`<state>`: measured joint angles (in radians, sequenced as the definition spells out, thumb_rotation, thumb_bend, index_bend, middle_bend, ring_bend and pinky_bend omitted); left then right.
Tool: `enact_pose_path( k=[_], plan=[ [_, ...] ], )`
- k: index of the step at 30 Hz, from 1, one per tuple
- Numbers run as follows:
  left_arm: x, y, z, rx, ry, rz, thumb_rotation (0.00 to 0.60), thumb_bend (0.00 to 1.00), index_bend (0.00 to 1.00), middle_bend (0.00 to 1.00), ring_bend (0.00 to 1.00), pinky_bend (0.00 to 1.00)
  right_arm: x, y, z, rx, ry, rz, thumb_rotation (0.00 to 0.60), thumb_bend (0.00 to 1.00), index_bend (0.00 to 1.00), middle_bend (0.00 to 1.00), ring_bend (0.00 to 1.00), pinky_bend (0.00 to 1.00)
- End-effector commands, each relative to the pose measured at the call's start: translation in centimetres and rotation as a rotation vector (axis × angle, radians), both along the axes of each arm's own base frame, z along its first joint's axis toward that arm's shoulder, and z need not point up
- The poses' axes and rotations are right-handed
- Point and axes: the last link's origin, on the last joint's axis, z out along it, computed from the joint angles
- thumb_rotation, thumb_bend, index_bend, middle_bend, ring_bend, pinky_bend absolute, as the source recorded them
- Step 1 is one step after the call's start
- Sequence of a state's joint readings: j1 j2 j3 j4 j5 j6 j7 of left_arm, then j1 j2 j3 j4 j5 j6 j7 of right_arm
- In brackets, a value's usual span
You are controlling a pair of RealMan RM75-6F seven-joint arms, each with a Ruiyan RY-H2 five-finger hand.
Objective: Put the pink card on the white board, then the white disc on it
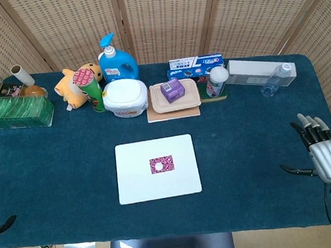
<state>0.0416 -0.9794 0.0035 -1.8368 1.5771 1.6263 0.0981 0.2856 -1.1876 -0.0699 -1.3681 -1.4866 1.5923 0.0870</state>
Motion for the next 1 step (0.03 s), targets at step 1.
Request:
enact_pose_path(
  k=[1],
  plan=[
    [-0.07,-0.06,0.05,0.002,-0.002,0.002,0.600,0.07,0.00,0.00,0.00,0.00,0.01,0.89,-0.18,0.007,-0.004,-0.001,0.287,0.00,0.04,0.00,0.00,0.00]
  ],
)
